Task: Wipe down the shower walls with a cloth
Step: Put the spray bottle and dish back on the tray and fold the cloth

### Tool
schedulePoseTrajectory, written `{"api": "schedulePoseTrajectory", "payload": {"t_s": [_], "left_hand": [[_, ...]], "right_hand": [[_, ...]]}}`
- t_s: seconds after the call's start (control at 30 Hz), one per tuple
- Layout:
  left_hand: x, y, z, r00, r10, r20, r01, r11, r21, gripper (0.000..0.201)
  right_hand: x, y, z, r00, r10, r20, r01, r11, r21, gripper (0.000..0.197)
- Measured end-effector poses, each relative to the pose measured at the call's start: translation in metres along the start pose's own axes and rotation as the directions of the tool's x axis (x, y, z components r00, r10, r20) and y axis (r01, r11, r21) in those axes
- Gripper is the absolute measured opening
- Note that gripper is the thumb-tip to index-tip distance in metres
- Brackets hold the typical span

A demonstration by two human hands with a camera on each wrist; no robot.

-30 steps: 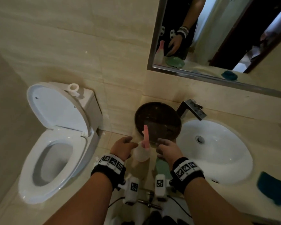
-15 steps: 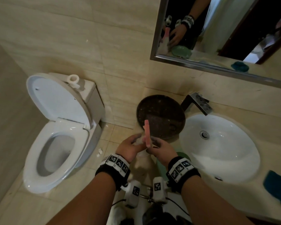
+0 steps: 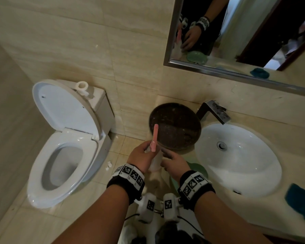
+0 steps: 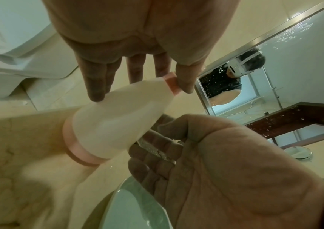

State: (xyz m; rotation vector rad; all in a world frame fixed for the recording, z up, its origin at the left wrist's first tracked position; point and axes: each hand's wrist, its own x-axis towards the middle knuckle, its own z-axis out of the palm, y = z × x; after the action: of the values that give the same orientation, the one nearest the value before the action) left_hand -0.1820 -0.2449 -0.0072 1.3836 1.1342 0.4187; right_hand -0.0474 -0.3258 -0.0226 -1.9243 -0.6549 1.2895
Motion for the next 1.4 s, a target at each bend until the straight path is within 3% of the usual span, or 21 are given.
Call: {"api": "schedulePoseTrajectory", "payload": {"t_s": [0.13, 0.33, 0.57, 0.73, 0.83, 0.93, 1.1, 1.2, 1.3, 1.4], "left_hand": [[-0.002, 0.005, -0.005, 0.999, 0.021, -0.033, -0.021, 1.000, 0.001, 0.019], [-0.008, 0.019, -0.011, 0.996, 0.078, -0.036, -0.079, 0.996, -0.039, 0.029], [-0.011, 0.046, -0.020, 0.991, 0.123, -0.044, -0.124, 0.992, -0.030, 0.007], [-0.011, 0.078, -0.030, 0.983, 0.178, -0.048, -0.180, 0.983, -0.033, 0.010], [-0.010, 0.105, -0.038, 0.973, 0.219, -0.067, -0.223, 0.973, -0.062, 0.010], [-0.009, 0.135, -0.045, 0.954, 0.297, -0.043, -0.299, 0.954, -0.033, 0.016], [0.007, 0.180, -0.046, 0.937, 0.349, 0.011, -0.348, 0.935, -0.069, 0.020], [0.028, 0.194, -0.035, 0.926, 0.375, 0.038, -0.373, 0.926, -0.060, 0.012], [0.054, 0.200, -0.021, 0.929, 0.368, 0.051, -0.366, 0.930, -0.048, 0.015], [0.080, 0.204, -0.011, 0.943, 0.330, 0.044, -0.330, 0.944, -0.010, 0.015]], "right_hand": [[-0.005, -0.005, 0.000, 1.000, -0.009, -0.023, 0.010, 0.998, 0.054, 0.067], [-0.016, -0.018, -0.001, 0.997, -0.035, -0.063, 0.037, 0.999, 0.027, 0.064], [-0.027, -0.045, -0.011, 0.991, -0.084, -0.106, 0.091, 0.993, 0.071, 0.052], [-0.042, -0.080, -0.026, 0.988, -0.080, -0.135, 0.100, 0.984, 0.150, 0.032], [-0.044, -0.100, -0.036, 0.973, -0.080, -0.215, 0.110, 0.985, 0.134, 0.015], [-0.043, -0.117, -0.044, 0.953, -0.095, -0.288, 0.129, 0.986, 0.103, 0.020], [-0.032, -0.140, -0.058, 0.956, -0.038, -0.290, 0.137, 0.935, 0.328, 0.024], [-0.020, -0.149, -0.072, 0.956, 0.025, -0.292, 0.119, 0.876, 0.467, 0.025], [-0.002, -0.156, -0.086, 0.958, 0.100, -0.269, 0.075, 0.818, 0.570, 0.037], [0.020, -0.159, -0.100, 0.962, 0.136, -0.234, 0.038, 0.787, 0.615, 0.031]]}}
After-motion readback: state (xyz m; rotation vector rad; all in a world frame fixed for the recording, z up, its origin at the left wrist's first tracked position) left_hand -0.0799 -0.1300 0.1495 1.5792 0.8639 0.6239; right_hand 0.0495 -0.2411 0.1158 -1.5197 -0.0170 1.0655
